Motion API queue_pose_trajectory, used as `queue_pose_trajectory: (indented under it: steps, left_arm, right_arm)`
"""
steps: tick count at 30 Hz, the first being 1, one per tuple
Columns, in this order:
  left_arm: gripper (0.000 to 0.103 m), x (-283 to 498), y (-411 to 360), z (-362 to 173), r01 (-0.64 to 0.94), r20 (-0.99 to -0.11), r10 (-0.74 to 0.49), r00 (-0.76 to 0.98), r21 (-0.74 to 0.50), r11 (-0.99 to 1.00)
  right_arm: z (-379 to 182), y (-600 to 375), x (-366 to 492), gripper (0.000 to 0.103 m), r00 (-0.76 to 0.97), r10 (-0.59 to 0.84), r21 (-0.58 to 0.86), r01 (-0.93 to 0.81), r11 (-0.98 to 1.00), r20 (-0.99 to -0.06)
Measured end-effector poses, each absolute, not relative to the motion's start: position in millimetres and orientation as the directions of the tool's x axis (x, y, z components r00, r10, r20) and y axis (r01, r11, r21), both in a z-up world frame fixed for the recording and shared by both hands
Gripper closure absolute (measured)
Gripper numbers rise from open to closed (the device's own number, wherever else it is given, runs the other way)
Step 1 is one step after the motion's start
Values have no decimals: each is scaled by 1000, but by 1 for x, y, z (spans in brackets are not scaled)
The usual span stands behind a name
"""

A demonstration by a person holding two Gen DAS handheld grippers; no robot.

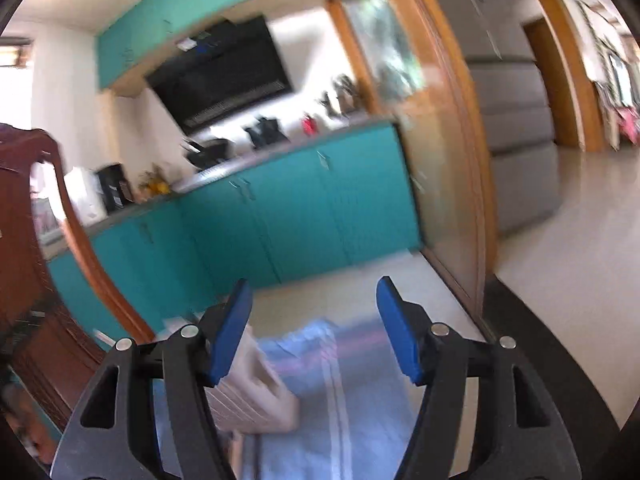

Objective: Organize utensils
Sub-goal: 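Lift both chopsticks over the white basket and release them inside while both tools open, then move both open tools back down to the chopstick pile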

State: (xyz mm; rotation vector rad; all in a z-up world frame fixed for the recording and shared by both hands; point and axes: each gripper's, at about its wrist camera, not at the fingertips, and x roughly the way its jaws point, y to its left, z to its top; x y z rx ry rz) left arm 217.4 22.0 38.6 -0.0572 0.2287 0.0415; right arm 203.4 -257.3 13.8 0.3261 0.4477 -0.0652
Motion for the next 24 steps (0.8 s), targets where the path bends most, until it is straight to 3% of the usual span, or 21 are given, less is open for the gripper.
queue_pose_trajectory:
  steps: [2,5,8,11,19,24]
  left_arm:
    - [64,220,26,18,-46,-307,31,951,-40,998]
    - [69,241,30,-26,35,-488,-94,868,-128,991]
    - [76,277,29,-87,94,-690,-296,660,-314,945]
    - [78,297,22,-132,74,-791,-360,495,-374,924]
    - [79,302,1,-147,142,-825,-338,453,-308,941]
    - [76,308,-4,-149,152,-823,-366,435,-334,930]
  right_arm:
    - [-22,-257,217,41,814,-13,240,185,953,-580]
    - [-60,-241,239,51,689,57,212,143,967,-723]
    - [-76,-207,248,53,629,127,186,28,982,-767]
    - [-88,-172,251,53,591,139,125,-65,990,-794]
    - [-103,-146,255,53,547,142,106,-98,990,-825]
    - [-105,-154,259,53,534,129,110,-67,992,-835]
